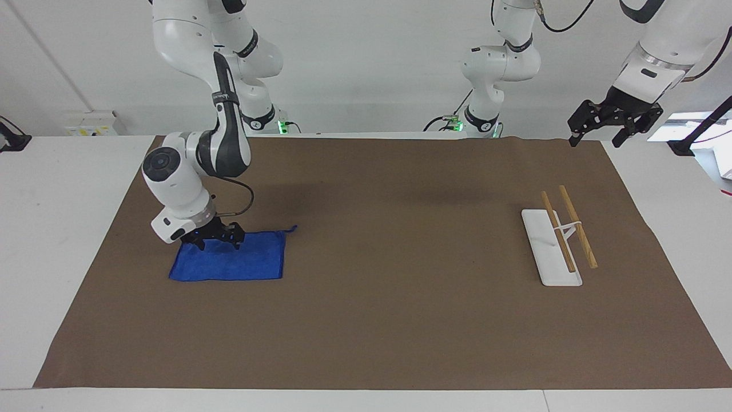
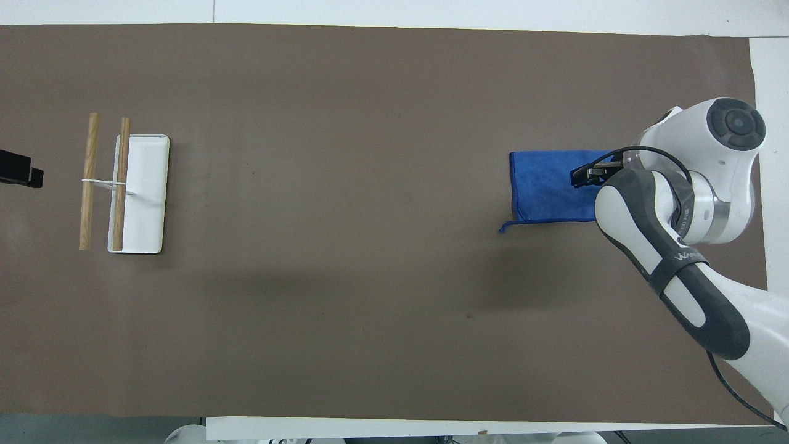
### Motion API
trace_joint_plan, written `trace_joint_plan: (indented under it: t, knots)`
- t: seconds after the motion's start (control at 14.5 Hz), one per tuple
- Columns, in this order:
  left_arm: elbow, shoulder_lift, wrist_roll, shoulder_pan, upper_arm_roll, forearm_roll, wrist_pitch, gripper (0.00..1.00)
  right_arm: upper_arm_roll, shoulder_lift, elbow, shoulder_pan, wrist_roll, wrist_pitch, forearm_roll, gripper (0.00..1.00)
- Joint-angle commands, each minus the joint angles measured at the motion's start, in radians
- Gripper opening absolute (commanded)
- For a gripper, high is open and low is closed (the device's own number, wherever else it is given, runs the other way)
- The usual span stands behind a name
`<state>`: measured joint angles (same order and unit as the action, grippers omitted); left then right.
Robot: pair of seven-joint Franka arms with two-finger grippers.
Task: Right arm passes towel to left arm to hang
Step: 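Grasp the blue towel's edge with the right gripper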
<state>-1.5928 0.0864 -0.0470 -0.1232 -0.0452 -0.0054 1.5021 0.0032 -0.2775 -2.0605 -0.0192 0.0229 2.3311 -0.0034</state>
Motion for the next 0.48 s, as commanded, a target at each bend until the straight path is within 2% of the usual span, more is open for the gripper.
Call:
trace_joint_plan:
  t: [0.0, 0.07, 0.14, 0.41]
  knots:
    - [-0.013, 0.013, -0.016, 0.007, -0.002, -0.013, 0.007, 1.0, 0.008, -0.002, -0.032, -0.011, 0.034, 0.042, 0.017, 0.92]
    - [-0.013, 0.013, -0.016, 0.007, -0.002, -0.013, 0.007, 1.0, 0.008, -0.002, -0.044, -0.01, 0.037, 0.044, 0.017, 0.89]
    - [-0.013, 0.013, -0.016, 0.007, -0.002, -0.013, 0.007, 1.0, 0.008, -0.002, -0.047, -0.01, 0.052, 0.047, 0.017, 0.81]
    - [-0.013, 0.013, -0.016, 0.007, -0.002, -0.013, 0.007, 1.0, 0.008, -0.002, -0.047, -0.01, 0.092, 0.044, 0.017, 0.32]
